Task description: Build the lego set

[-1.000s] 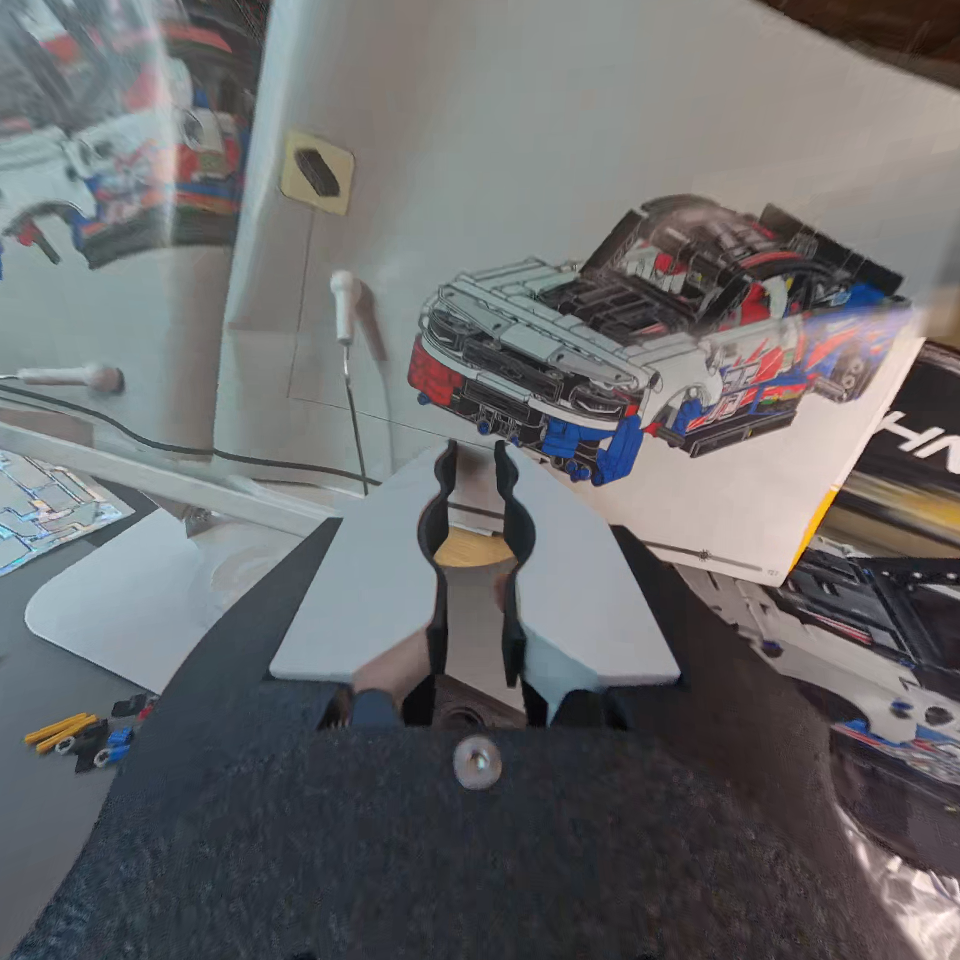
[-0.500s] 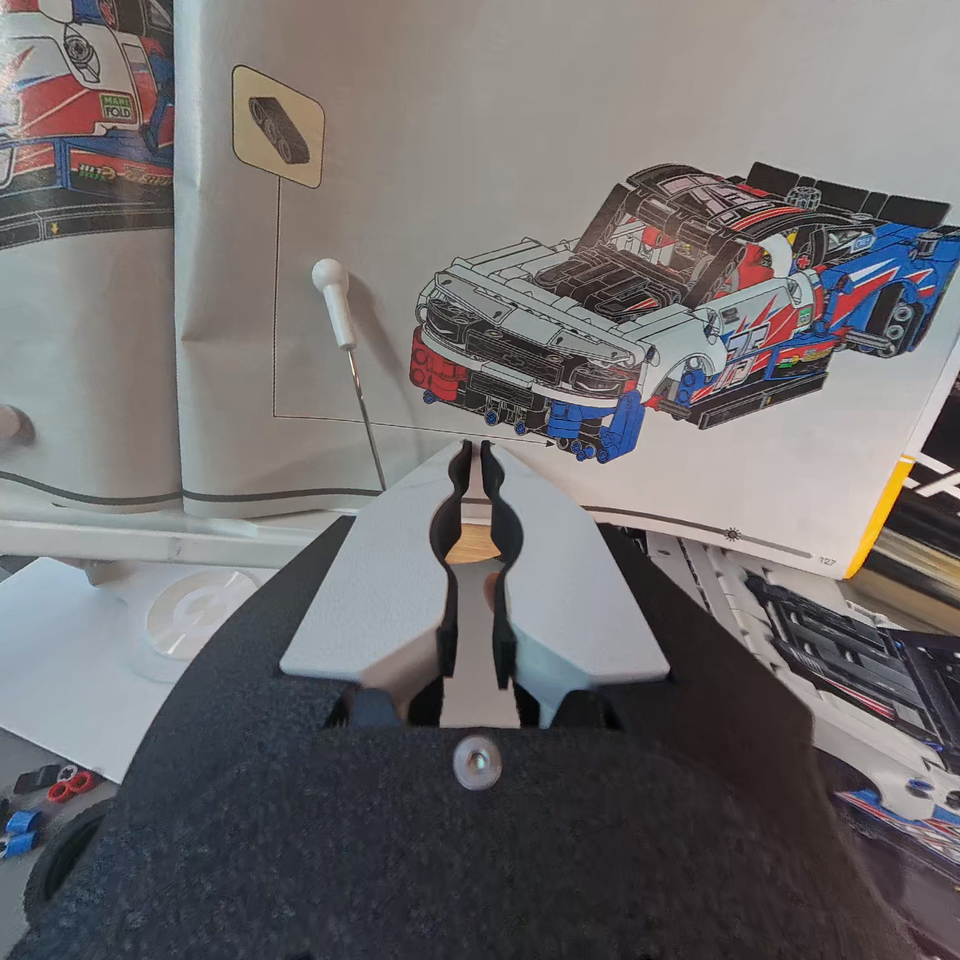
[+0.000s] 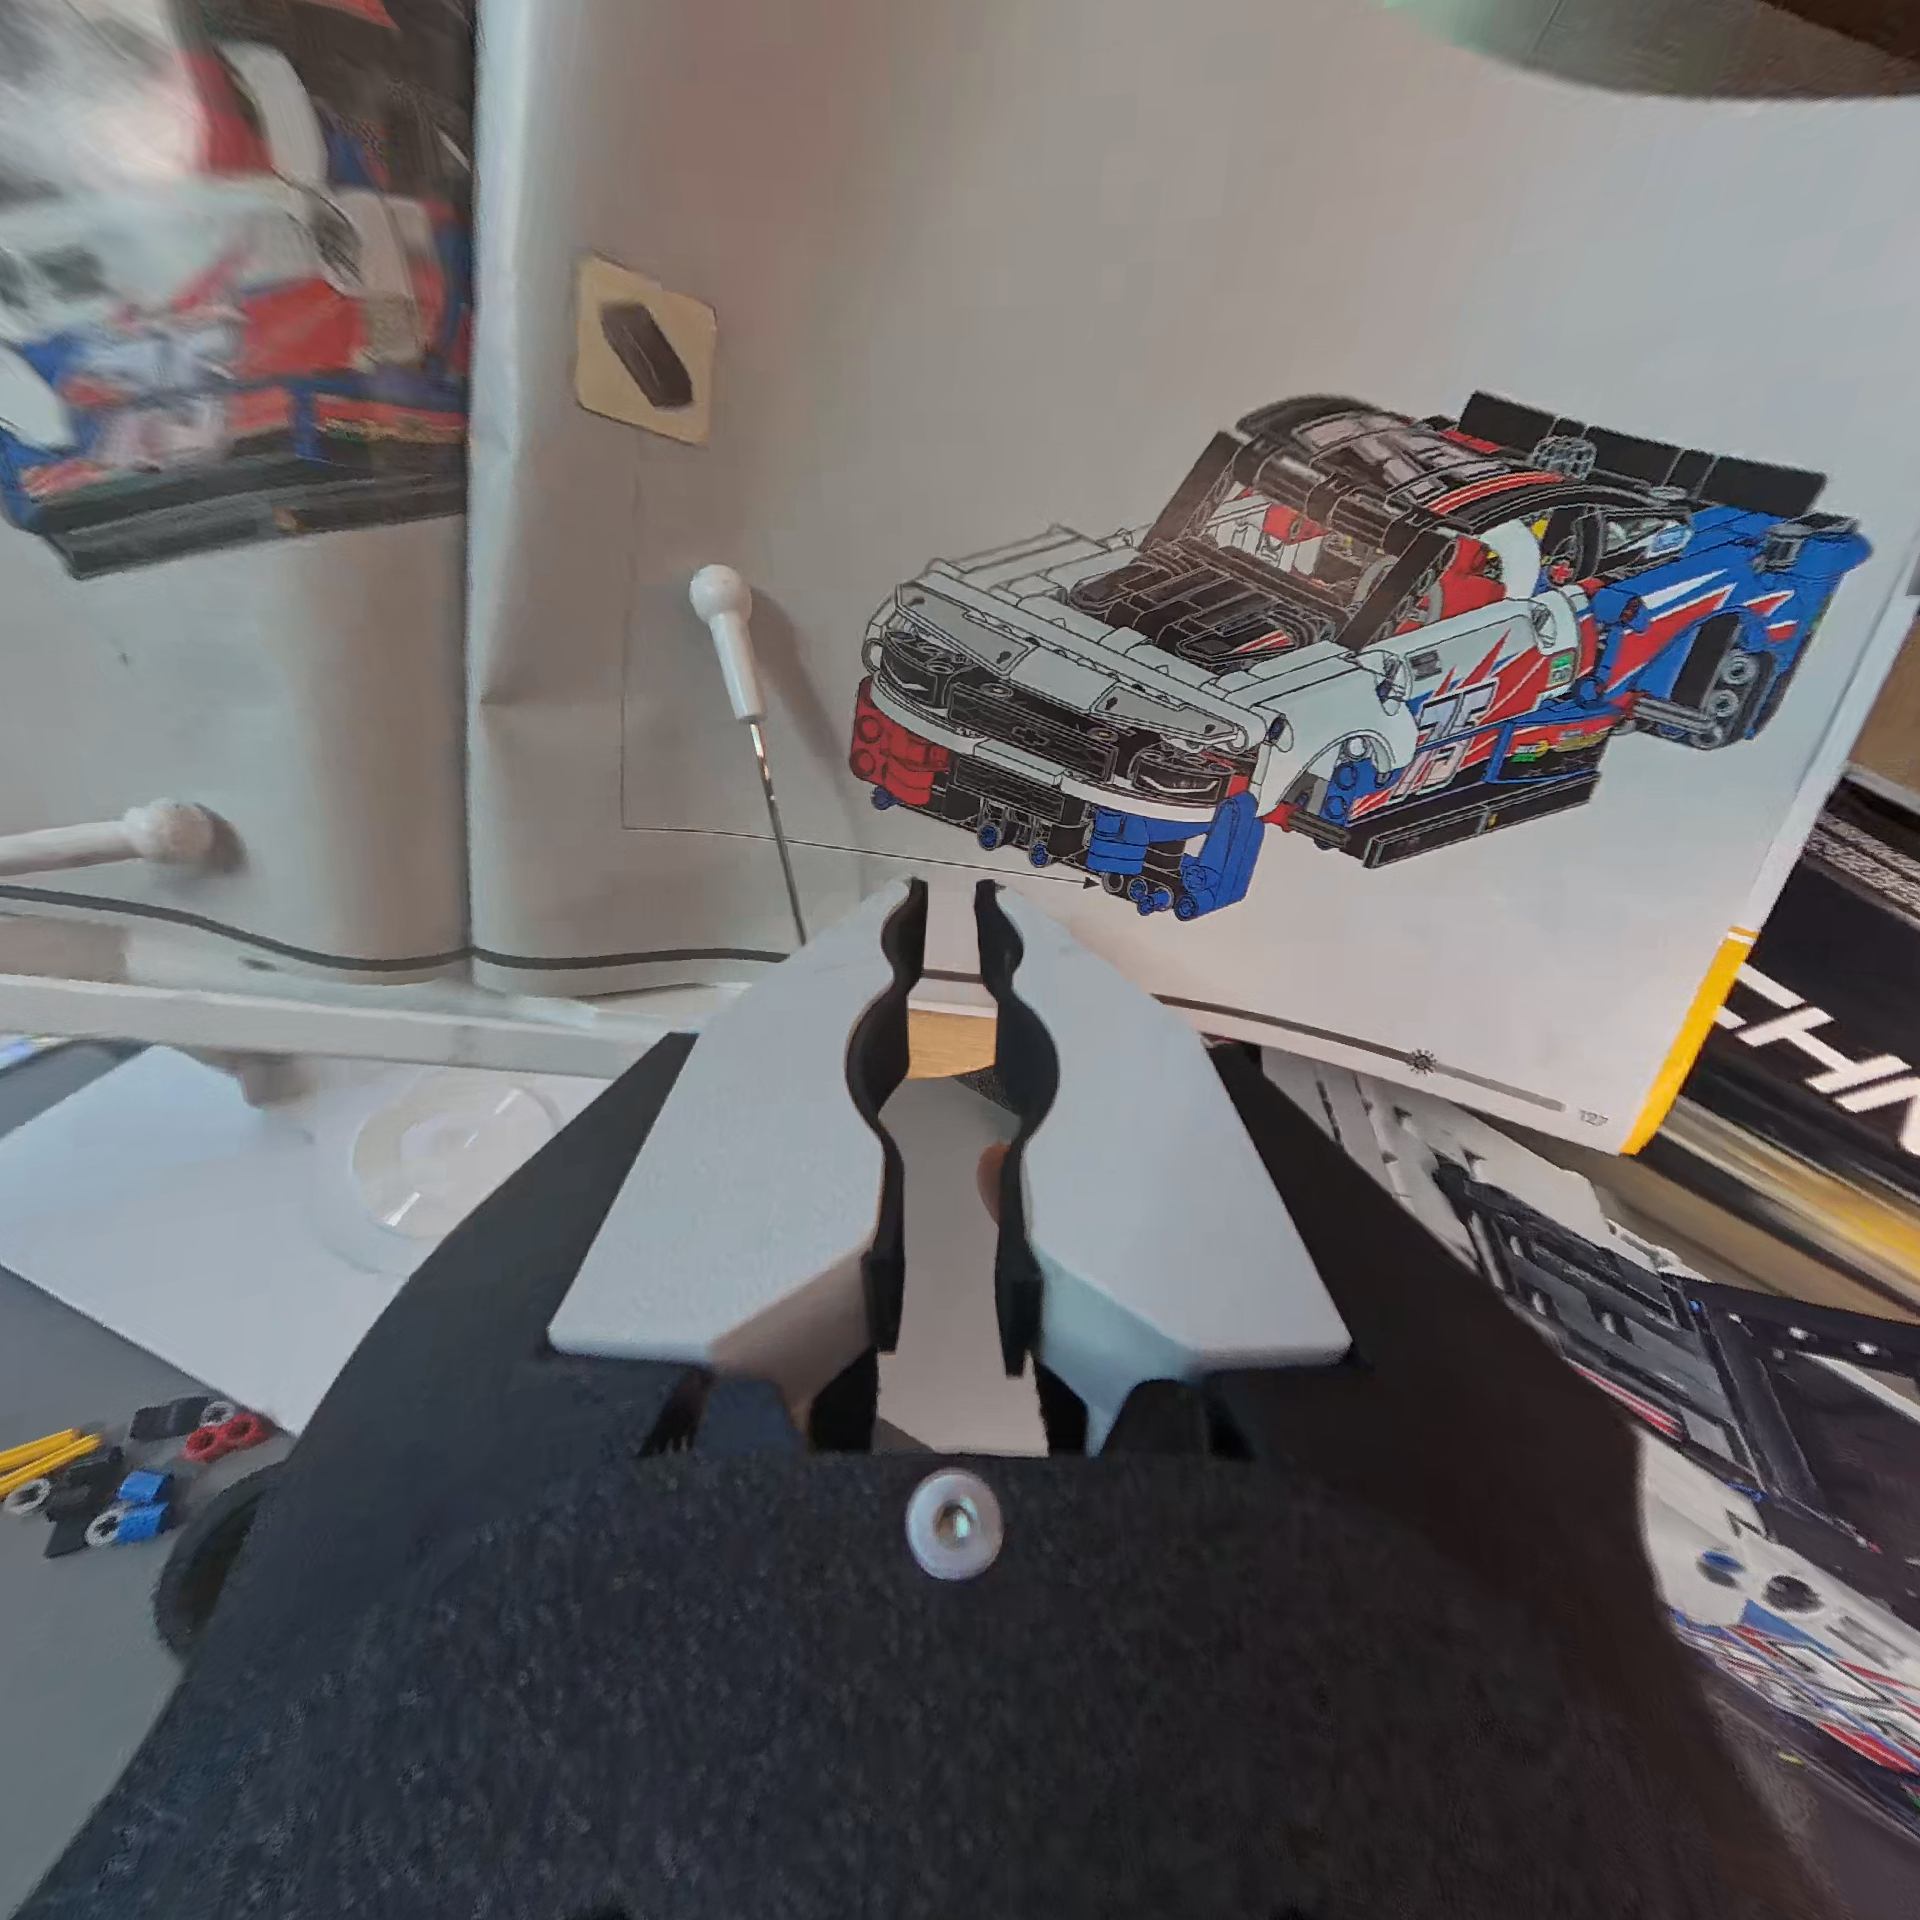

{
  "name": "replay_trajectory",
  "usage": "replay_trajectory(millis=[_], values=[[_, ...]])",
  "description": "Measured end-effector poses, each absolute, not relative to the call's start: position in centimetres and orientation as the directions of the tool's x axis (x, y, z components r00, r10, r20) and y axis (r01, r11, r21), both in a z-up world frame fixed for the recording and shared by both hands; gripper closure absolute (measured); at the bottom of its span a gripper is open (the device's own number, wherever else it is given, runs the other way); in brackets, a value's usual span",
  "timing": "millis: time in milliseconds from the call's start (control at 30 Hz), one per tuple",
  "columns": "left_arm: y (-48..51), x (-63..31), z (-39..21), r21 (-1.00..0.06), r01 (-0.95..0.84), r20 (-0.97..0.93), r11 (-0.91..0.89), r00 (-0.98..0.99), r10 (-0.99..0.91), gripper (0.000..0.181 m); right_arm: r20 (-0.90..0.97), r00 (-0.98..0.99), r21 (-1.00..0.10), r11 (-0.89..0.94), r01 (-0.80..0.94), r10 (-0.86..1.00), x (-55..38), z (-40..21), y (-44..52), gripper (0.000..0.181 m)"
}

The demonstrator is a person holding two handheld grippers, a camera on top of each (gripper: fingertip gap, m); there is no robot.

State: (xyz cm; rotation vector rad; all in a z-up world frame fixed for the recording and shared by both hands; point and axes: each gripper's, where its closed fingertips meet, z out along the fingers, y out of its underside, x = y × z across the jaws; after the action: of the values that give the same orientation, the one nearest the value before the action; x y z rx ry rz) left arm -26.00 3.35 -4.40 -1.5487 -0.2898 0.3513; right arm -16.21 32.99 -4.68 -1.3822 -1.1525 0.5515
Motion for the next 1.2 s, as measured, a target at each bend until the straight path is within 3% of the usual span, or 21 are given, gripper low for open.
replay_trajectory(millis=[33, 200, 367, 467, 633, 933, 1200], values=[[3.3, -26.0, -4.4, -0.999, -0.04, -0.041, -0.011, 0.917, 0.398, 0.178, 0.268, 0.379, -0.95, 0.178, 0.256, 0.886, -15.3, -3.9, 31.5, 0.173], [3.2, -26.1, -4.0, -0.999, -0.05, -0.044, 0.004, 0.913, 0.405, 0.178, 0.145, 0.182, -0.988, 0.133, 0.075, 0.973, -6.4, -2.4, 20.6, 0.166], [2.6, -26.0, -2.6, -0.994, -0.098, -0.063, 0.056, 0.891, 0.449, 0.18, 0.068, 0.084, -0.997, 0.065, 0.033, 0.994, 2.6, -6.7, 11.1, 0.168], [1.9, -25.8, -1.5, -0.986, -0.132, -0.067, 0.101, 0.873, 0.484, 0.181, 0.114, 0.096, -0.993, 0.116, -0.023, 0.989, 5.0, -9.6, 8.0, 0.17], [1.1, -25.9, -0.8, -0.981, -0.161, -0.082, 0.109, 0.85, 0.52, 0.181, 0.436, 0.179, -0.895, 0.447, -0.019, 0.882, 6.0, -10.7, 7.9, 0.173], [1.0, -29.9, 4.1, -0.981, -0.163, -0.08, 0.106, 0.835, 0.545, 0.181, 0.171, 0.165, -0.984, 0.176, -0.016, 0.971, 5.6, -12.9, 10.9, 0.174], [3.5, -34.1, 5.7, -0.989, -0.14, -0.096, 0.041, 0.836, 0.539, 0.181, 0.146, 0.203, -0.989, 0.148, 0.006, 0.968, 5.9, -13.6, 12.3, 0.178]])
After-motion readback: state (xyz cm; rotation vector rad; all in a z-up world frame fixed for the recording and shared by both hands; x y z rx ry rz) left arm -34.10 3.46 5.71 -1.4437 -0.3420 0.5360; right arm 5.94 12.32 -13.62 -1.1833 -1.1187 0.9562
